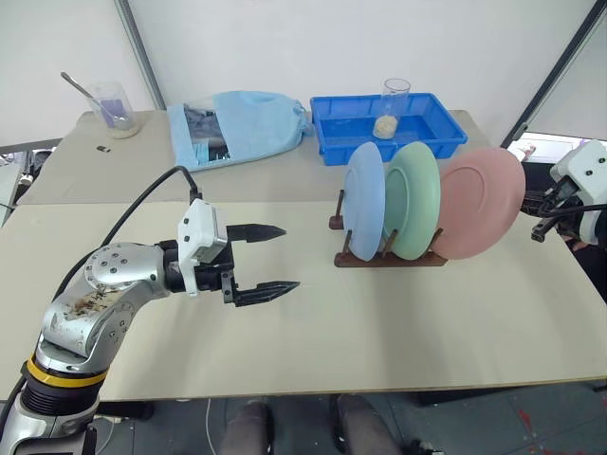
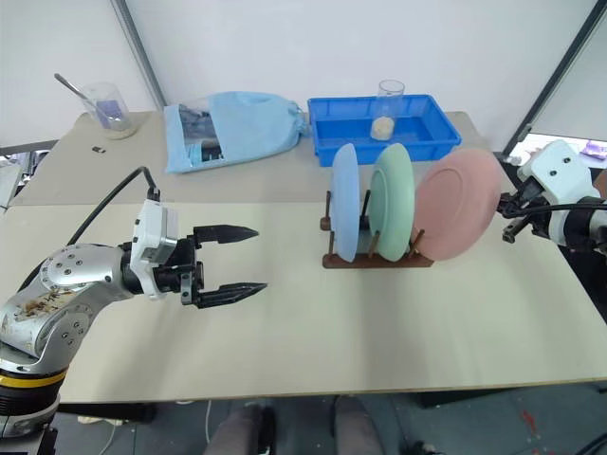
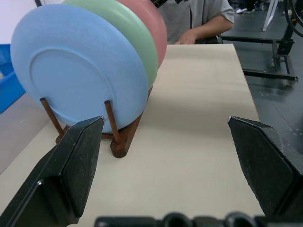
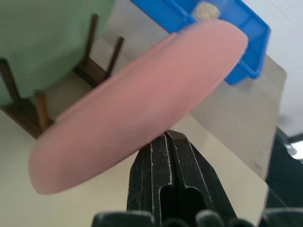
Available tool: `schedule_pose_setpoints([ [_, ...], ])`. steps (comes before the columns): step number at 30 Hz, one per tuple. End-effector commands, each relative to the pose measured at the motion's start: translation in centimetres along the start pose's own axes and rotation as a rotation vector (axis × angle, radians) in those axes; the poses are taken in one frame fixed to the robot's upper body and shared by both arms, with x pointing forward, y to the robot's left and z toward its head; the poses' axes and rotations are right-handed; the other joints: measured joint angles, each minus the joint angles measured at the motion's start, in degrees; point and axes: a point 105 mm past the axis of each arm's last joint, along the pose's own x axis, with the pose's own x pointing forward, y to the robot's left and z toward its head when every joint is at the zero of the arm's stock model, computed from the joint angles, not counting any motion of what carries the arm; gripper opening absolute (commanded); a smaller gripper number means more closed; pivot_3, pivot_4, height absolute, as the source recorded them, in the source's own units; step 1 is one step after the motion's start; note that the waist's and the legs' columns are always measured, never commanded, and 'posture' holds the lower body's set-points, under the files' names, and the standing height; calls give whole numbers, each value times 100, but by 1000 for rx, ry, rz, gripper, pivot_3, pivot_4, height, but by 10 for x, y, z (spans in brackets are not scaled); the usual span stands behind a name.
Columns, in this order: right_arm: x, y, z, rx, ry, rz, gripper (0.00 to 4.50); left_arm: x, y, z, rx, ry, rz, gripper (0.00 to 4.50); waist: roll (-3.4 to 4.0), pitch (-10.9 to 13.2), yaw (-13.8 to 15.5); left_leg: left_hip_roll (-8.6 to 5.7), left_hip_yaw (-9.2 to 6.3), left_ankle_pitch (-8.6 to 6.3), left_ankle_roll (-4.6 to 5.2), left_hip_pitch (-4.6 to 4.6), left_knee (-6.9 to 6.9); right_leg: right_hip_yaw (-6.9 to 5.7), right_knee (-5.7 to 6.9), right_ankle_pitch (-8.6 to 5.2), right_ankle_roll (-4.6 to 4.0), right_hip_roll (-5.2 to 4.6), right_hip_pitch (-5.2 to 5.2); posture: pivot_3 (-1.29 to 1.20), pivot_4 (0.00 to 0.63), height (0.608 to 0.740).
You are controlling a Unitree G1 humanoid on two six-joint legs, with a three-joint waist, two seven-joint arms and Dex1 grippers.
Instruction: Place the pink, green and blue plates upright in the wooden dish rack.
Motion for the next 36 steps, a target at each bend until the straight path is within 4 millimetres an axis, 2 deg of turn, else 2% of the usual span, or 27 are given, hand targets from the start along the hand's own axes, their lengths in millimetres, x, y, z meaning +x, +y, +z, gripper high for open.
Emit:
schedule_pose_setpoints([
  [1, -11, -2, 25, -1, -83, 9, 32, -2, -1, 11, 63, -21, 11, 4500, 0, 0, 11, 0, 0, 0, 0, 0, 0, 0, 0, 0, 0, 0, 0, 0, 150, 740],
  [6, -13, 3, 34, 3, -115, 17, 32, -2, 2, 9, 62, -13, 20, 4500, 0, 0, 10, 1, 0, 0, 0, 2, 1, -1, 3, 0, 0, 1, 0, 0, 150, 740],
  [10, -18, 0, 28, -32, -101, 1, 32, -7, 12, 0, 70, 61, 78, 4500, 0, 0, 9, 1, 0, 0, 0, 4, 1, -1, 5, 0, 0, 1, 0, 0, 150, 740],
  [12, -26, 0, 20, -47, -71, 24, 32, -13, 19, -7, 81, 120, 126, 4500, 0, 0, 10, 1, 0, 0, 0, 4, 1, -1, 6, 0, 0, 1, 0, 0, 150, 740],
  [16, -45, 6, -3, -85, 35, 122, 1276, -40, 28, -18, 73, 247, 202, 4500, 1, 0, 41, 1, 2, 0, 0, 4, -1, -1, 4, -1, 0, 0, 0, 0, 150, 740],
  [20, -59, 24, -7, -91, 69, 270, 2682, -74, 20, -33, 63, 405, 201, 4500, 2, -1, -30, 7, 10, -1, 1, 7, -5, -1, 7, -5, -8, 0, -8, 0, 150, 740],
  [21, -61, 30, -7, -89, 73, 317, 2898, -84, 16, -38, 58, 445, 210, 4500, 2, -1, -38, 8, 11, -1, 1, 15, -9, -1, 10, -7, -10, -1, -7, 0, 150, 740],
  [25, -65, 43, -10, -125, 93, 400, 4382, -111, 8, -49, 13, 527, 256, 4500, 2, 0, -31, 19, 20, -1, -1, 25, -9, -5, 21, -8, -14, -2, -15, 0, 150, 740],
  [29, -60, 49, -15, -164, 77, 426, 4482, -130, 7, -63, -1, 618, 344, 4500, 3, 0, -7, 21, 33, 0, -6, 25, -6, -9, 24, -8, -14, -13, -26, 0, 150, 740],
  [36, -51, 56, -13, -179, 41, 448, 4482, -133, 4, -69, -19, 617, 390, 4500, 3, 0, 12, 31, 60, 0, -9, 22, -4, -9, 20, -7, -15, -19, -34, 0, 150, 740],
])
